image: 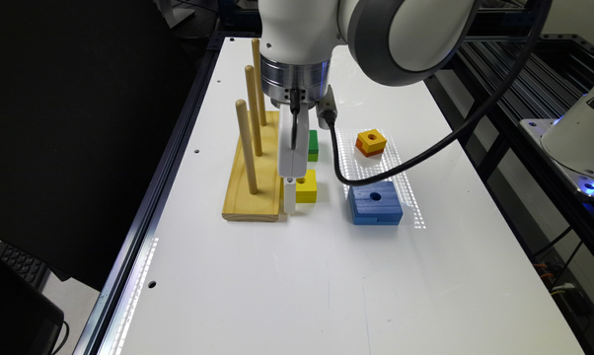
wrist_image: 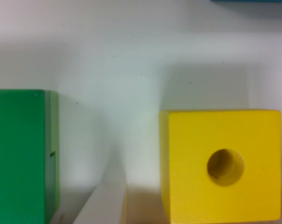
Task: Pick up yellow block.
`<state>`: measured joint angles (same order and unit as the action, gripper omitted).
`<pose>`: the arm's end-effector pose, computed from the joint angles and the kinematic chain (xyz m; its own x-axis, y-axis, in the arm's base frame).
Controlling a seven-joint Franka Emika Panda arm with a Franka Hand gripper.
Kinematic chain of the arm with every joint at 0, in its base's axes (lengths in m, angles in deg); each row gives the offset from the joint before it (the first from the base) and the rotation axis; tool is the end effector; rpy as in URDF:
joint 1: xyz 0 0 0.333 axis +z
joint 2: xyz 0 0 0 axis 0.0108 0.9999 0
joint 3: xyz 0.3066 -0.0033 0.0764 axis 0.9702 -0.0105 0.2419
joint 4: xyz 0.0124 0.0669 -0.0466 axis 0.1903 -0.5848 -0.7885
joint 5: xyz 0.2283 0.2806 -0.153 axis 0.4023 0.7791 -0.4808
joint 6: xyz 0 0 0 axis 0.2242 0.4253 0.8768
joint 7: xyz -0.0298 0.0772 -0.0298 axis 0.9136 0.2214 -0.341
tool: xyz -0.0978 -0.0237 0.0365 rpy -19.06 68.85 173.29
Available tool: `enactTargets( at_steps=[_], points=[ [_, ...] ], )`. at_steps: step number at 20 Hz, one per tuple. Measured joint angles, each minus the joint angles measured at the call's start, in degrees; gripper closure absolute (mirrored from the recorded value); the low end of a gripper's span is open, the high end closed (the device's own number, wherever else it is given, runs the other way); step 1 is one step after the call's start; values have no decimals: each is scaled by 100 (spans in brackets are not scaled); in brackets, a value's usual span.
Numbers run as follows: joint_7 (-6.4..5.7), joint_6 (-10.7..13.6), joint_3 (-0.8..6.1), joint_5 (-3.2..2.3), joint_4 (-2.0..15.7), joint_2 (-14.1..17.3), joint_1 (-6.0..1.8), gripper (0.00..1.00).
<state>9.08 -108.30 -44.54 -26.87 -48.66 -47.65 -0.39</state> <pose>0.5636 0.0892 0.1735 0.7149 -0.6984 -0.0347 -0.6986 -0.7112 -0.0783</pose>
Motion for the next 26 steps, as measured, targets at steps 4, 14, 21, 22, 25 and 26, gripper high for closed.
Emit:
enactTargets(
  at_steps=[4,14,21,22,25,26],
  points=[
    [0,0,0,-1,0,0,0,0],
    [0,3,0,-2,-18,-12,4,0],
    [0,0,4,-2,-20,-12,-6,100],
    [0,0,7,-2,-20,-12,-9,100],
    [0,10,-3,-4,-21,-14,-9,100],
    [0,11,-4,-5,-21,-14,-9,100]
  ],
)
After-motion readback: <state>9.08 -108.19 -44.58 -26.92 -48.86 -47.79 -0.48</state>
